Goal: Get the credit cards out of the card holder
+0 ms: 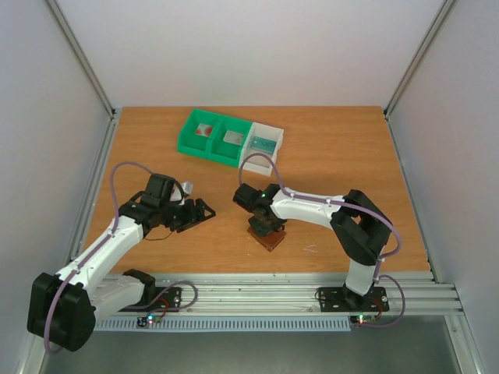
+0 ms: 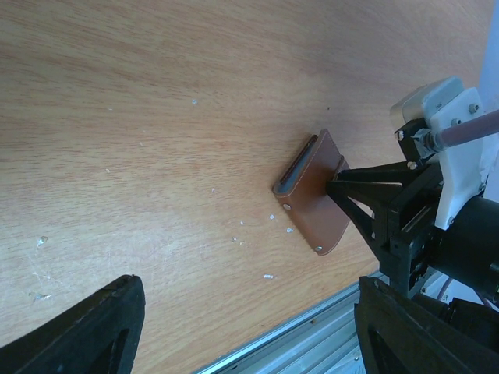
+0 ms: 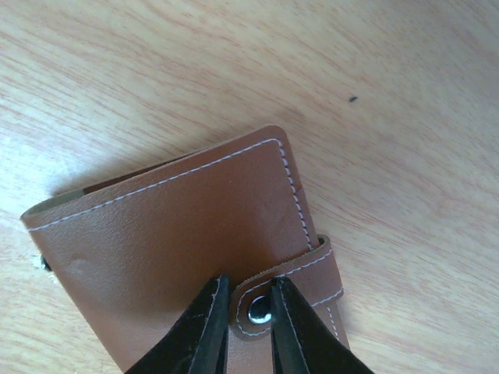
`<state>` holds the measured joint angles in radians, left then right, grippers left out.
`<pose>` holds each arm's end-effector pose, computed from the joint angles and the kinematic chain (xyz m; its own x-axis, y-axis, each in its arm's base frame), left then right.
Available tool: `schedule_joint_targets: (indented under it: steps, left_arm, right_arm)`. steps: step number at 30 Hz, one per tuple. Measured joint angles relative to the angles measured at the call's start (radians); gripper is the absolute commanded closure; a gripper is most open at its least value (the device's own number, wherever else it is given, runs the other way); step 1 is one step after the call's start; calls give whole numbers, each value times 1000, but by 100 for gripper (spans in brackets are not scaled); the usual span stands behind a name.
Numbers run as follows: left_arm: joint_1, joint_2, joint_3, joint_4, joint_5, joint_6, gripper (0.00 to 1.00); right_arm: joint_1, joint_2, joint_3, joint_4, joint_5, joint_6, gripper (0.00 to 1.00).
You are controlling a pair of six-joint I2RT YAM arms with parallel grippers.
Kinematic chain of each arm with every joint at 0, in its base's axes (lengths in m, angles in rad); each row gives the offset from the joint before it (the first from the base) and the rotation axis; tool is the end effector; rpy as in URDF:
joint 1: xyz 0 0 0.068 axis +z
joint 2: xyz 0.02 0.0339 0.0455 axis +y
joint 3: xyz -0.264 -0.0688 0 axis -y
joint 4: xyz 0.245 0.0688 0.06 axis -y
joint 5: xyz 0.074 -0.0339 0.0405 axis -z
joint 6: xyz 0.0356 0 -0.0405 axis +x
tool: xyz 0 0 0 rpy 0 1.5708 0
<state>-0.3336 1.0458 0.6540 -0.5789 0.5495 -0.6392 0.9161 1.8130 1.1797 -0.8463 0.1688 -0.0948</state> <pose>0.1791 -0.0817 0.2177 -0.9587 -0.2062 -0.1961 -0.0174 0.7304 -0.6828 0.2034 0.2552 0.1645 -0.5305 -0.8444 -0.0748 -0.8266 0.5349 -0.1752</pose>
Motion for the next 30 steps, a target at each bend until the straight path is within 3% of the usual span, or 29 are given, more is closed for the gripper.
schedule_joint_targets:
  steps: [6, 17, 26, 30]
  left_arm:
    - [0, 0, 0, 0, -1, 0, 26]
    - [0, -11, 0, -2, -11, 0, 26]
    - [0, -11, 0, -3, -10, 1, 27]
    - [0, -7, -4, 2, 2, 0, 38]
  right_arm:
    - [5, -1, 2, -16, 39, 8, 99]
    - [6, -12, 3, -27, 45, 33, 99]
    - [6, -63, 3, -7, -63, 112, 99]
    - [6, -81, 3, 27, -129, 164, 99]
